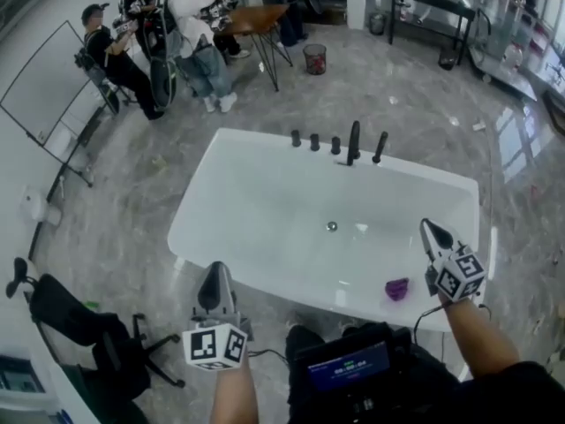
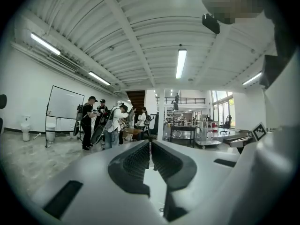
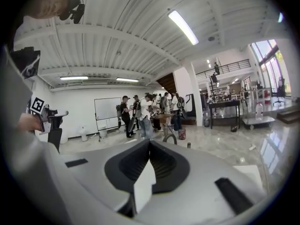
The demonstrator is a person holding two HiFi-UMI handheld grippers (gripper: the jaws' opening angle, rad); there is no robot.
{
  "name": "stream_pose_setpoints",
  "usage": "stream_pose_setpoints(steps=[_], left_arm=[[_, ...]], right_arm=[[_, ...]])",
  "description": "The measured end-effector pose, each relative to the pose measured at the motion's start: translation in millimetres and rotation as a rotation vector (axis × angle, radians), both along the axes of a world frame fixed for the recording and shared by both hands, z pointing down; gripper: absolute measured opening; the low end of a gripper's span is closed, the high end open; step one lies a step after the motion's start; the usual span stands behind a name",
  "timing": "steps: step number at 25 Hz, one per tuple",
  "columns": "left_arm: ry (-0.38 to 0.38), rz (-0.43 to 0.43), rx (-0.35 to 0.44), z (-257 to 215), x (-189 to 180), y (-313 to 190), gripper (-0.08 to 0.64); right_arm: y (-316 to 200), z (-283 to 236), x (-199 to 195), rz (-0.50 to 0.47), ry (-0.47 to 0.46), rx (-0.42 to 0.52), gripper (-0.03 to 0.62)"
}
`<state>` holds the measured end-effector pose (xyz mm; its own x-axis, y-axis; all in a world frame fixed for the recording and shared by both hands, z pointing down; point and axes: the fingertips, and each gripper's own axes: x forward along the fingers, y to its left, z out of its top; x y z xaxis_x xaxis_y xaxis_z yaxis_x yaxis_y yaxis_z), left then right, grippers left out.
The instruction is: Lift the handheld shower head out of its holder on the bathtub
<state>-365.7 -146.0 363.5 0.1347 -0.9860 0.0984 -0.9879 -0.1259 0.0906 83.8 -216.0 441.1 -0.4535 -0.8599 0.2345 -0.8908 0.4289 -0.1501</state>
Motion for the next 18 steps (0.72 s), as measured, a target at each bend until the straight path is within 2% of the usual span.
stream_pose_setpoints(steps=[5,10,14,18], left_arm=[[-0.006,0.128,-0.013,6.6,-15.5,-72.3,0.02],[-0.025,0.294,-0.011,12.9,-28.6,-142.4,0.021],[-0.023,0.379,-0.022,16.8,-40.7,-192.9,0.02],[-0.031,0.483,-0.056,35.9,-11.8,-216.1,0.02]], right_arm=[[-29.1,-11.3,-15.6,0.103,0.005,0.012,0.006],[-50.3,-20.1,-40.3,0.259,-0.004,0.052,0.006],[-79.5,-40.5,-62.6,0.339,-0.014,0.102,0.005],[-95.9,-57.1,-52.3,0.408,-0.066,0.142,0.006]])
